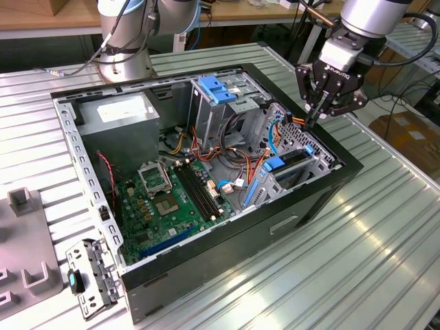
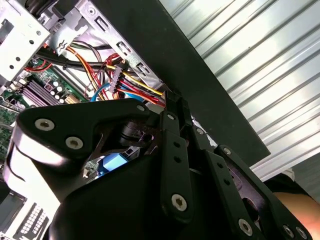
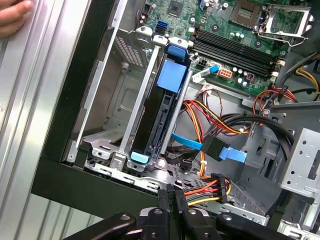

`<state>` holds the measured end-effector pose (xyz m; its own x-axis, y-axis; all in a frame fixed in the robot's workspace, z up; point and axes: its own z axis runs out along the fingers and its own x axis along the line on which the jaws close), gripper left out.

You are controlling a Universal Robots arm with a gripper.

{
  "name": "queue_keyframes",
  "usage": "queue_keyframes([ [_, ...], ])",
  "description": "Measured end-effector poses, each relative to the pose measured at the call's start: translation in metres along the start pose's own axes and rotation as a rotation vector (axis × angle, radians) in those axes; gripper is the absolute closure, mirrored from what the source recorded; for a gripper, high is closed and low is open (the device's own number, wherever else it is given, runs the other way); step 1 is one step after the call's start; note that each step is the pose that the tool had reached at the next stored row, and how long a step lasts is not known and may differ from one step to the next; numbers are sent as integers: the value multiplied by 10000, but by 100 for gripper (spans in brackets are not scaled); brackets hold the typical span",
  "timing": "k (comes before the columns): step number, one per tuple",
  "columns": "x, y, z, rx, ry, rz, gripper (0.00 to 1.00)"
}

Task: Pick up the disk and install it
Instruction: 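Insert the first disk wire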

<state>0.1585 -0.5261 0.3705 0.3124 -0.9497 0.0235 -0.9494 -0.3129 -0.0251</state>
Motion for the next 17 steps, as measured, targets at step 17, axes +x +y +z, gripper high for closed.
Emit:
queue_keyframes([
  [17,-29,87,13,-13,58,1821,84],
])
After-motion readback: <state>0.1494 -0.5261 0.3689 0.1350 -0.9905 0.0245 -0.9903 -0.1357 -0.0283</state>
